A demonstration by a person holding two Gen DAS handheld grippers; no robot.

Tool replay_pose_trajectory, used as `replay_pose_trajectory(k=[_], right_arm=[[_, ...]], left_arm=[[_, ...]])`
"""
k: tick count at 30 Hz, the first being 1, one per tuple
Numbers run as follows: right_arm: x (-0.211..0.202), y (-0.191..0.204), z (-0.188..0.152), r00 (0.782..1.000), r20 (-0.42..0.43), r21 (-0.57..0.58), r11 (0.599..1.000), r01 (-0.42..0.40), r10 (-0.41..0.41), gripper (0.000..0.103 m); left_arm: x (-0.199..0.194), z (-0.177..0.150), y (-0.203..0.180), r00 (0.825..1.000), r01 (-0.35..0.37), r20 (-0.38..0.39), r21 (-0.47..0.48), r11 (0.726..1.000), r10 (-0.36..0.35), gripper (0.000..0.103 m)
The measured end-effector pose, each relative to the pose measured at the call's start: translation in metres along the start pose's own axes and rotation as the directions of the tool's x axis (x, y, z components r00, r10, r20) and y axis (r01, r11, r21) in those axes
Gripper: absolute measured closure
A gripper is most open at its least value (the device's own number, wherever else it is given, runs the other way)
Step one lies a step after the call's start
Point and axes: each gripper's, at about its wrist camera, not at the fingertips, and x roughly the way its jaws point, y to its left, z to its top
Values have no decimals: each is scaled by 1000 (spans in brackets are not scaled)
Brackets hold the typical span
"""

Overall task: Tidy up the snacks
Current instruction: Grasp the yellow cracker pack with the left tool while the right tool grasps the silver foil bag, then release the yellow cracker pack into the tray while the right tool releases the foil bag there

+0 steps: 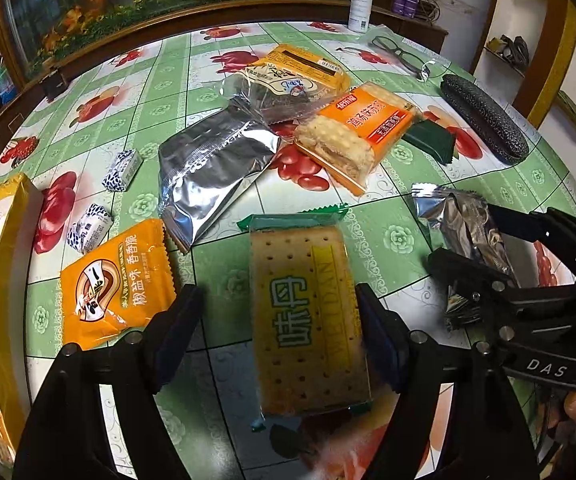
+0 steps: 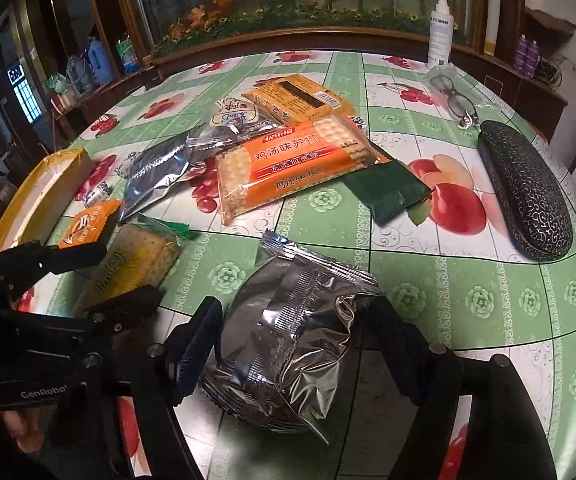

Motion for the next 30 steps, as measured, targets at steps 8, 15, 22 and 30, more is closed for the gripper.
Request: replay_pose_trajectory(k=[8,15,22,30], right_arm=[[-5,-3,-3,999,20,-45,998,49,-48,39],[-20,-9,-11,999,47,-25,999,26,-25,40],[-49,-14,-21,994,96,7,999,-46,45,41],[-66,7,-28,978,127,-21,986,-164,165,41]], left_arm=[[2,2,-3,1000,-12,17,-13,1000,12,21],[-5,-1,-8,999,-17,42,-6,1000,17,59],[-30,-17,-6,995,8,95,-35,999,-4,59],[-78,-43,18,985,-37,165,-117,992,56,59]])
